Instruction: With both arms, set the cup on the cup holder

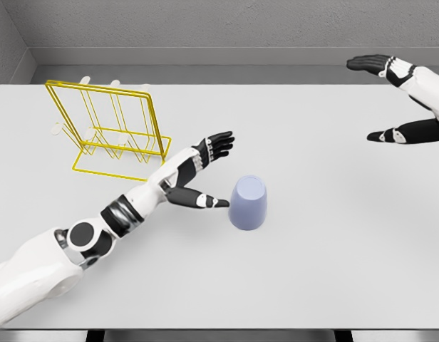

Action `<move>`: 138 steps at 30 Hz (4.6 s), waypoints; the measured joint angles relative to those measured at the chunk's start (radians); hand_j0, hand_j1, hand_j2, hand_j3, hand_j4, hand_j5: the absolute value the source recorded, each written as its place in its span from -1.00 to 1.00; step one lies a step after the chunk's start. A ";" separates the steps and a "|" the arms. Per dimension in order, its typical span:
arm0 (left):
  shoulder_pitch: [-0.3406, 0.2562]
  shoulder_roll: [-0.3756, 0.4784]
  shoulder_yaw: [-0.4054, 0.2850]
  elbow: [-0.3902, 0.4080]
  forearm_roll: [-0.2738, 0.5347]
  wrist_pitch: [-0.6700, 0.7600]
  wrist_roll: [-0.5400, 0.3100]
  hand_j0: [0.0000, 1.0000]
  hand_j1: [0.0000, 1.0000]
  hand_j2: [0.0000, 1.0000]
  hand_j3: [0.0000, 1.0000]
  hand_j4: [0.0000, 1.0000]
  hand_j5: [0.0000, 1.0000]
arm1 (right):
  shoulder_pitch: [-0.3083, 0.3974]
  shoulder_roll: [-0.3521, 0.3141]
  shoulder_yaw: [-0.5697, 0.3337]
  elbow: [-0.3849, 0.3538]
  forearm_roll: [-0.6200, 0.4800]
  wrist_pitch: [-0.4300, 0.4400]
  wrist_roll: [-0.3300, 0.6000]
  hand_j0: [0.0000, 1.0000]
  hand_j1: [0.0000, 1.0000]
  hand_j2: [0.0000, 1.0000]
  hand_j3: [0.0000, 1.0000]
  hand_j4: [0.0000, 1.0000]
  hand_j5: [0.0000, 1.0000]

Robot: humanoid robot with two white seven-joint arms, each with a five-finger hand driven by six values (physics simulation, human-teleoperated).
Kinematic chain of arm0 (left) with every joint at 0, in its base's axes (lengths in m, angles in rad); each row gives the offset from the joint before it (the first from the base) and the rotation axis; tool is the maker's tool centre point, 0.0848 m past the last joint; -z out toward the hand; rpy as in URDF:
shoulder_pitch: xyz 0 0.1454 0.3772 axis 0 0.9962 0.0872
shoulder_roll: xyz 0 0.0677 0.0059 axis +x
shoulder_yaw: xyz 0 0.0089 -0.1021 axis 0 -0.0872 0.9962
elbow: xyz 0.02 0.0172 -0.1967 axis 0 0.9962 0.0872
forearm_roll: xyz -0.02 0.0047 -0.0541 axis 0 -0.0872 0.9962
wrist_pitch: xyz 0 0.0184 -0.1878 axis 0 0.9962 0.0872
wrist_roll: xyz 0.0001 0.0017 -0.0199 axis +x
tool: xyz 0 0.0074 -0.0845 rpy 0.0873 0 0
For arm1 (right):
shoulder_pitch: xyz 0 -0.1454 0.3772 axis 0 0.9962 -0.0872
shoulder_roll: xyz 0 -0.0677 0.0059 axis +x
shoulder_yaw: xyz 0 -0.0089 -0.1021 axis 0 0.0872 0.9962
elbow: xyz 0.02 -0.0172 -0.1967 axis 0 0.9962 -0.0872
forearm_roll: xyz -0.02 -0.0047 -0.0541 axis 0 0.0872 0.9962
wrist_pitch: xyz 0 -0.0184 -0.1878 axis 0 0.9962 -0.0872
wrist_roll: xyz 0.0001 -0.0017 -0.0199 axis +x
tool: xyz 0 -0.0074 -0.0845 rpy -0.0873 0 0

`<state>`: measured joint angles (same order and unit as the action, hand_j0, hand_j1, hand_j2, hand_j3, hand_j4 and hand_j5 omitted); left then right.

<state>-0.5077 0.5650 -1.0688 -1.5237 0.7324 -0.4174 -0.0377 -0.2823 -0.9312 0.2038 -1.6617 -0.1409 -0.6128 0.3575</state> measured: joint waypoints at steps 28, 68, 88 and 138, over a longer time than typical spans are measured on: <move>0.023 -0.026 -0.030 0.046 -0.005 0.009 -0.005 1.00 1.00 1.00 1.00 1.00 1.00 | 0.035 0.026 -0.010 -0.043 0.001 0.000 0.000 1.00 1.00 1.00 1.00 1.00 1.00; 0.009 -0.102 -0.090 0.089 -0.012 0.029 -0.011 0.91 0.91 0.91 0.91 0.91 0.91 | 0.038 0.027 -0.010 -0.031 -0.001 0.000 0.000 1.00 1.00 1.00 1.00 1.00 1.00; 0.009 -0.104 -0.090 0.090 -0.011 -0.033 -0.015 0.33 0.33 0.33 0.33 0.33 0.33 | 0.038 0.026 -0.010 -0.027 -0.005 0.000 -0.001 1.00 1.00 1.00 1.00 1.00 1.00; 0.025 -0.006 0.080 -0.135 -0.007 -0.118 -0.012 0.19 0.19 0.19 0.19 0.19 0.19 | 0.041 0.027 -0.010 -0.033 -0.008 0.000 -0.002 1.00 1.00 1.00 1.00 1.00 1.00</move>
<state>-0.4832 0.5589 -0.9886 -1.6587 0.7253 -0.5355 -0.0493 -0.2408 -0.9038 0.1933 -1.6943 -0.1487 -0.6127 0.3553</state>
